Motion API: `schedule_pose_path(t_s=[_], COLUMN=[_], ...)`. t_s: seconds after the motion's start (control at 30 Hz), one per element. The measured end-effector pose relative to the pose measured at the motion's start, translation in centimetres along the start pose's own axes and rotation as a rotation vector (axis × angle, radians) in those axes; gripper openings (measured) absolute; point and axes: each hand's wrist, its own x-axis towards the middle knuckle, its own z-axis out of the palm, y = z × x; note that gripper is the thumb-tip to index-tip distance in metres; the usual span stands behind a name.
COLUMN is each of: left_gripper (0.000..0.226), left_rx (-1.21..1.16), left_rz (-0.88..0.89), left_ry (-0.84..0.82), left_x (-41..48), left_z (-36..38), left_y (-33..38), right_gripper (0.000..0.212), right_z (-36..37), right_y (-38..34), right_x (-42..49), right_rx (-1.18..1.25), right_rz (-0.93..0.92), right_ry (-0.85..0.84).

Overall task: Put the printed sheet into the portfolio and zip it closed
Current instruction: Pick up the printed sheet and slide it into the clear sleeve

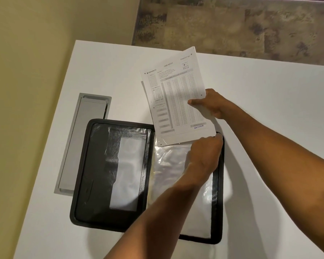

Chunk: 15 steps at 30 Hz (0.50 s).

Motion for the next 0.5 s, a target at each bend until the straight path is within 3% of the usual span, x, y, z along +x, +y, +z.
schedule_pose_path(t_s=[0.33, 0.5], left_gripper=[0.015, 0.015], left_rx=[0.12, 0.118], left_rz=[-0.035, -0.016], left_ry=[-0.12, -0.081], left_x=[-0.1, -0.6], left_z=[-3.1, -3.2], left_y=[2.0, 2.2], right_gripper=[0.041, 0.033], right_z=[0.3, 0.4], right_y=[0.3, 0.6], right_x=[-0.3, -0.9], right_rx=[0.014, 0.055], right_rz=[-0.03, -0.038], right_ry=[-0.008, -0.017])
